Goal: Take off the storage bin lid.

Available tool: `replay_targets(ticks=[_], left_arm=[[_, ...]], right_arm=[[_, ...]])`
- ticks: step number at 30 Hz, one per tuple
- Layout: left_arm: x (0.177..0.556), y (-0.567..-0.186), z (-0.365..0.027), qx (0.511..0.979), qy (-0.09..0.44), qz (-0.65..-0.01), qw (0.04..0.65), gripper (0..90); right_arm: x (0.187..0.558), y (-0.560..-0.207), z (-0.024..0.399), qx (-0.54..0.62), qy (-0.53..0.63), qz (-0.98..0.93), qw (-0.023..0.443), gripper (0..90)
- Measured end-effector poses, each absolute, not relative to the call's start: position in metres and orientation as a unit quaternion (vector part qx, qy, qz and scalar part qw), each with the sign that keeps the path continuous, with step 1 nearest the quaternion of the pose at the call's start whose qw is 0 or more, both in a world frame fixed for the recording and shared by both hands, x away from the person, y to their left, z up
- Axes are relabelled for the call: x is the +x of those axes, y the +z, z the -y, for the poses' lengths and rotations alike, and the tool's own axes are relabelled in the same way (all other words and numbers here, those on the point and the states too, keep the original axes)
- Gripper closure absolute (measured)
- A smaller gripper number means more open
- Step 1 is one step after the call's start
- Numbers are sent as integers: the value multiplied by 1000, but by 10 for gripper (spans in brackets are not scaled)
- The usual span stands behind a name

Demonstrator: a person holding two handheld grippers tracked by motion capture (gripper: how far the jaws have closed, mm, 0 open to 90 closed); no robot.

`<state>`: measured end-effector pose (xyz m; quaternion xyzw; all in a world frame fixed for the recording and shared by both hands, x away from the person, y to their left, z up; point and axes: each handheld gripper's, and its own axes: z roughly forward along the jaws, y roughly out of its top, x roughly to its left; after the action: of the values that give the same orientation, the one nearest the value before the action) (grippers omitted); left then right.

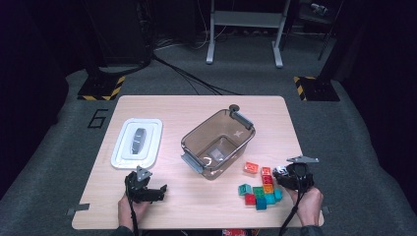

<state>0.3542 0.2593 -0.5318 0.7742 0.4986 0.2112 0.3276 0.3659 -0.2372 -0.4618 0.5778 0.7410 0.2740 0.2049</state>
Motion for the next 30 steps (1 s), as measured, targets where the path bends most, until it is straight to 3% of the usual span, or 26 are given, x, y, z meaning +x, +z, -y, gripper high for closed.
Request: replay_targets(ticks=[30], left_arm=[[354, -532, -259, 774, 211, -499, 327, 4]], right_arm=[[393, -422, 215, 544, 303, -753, 210, 524]])
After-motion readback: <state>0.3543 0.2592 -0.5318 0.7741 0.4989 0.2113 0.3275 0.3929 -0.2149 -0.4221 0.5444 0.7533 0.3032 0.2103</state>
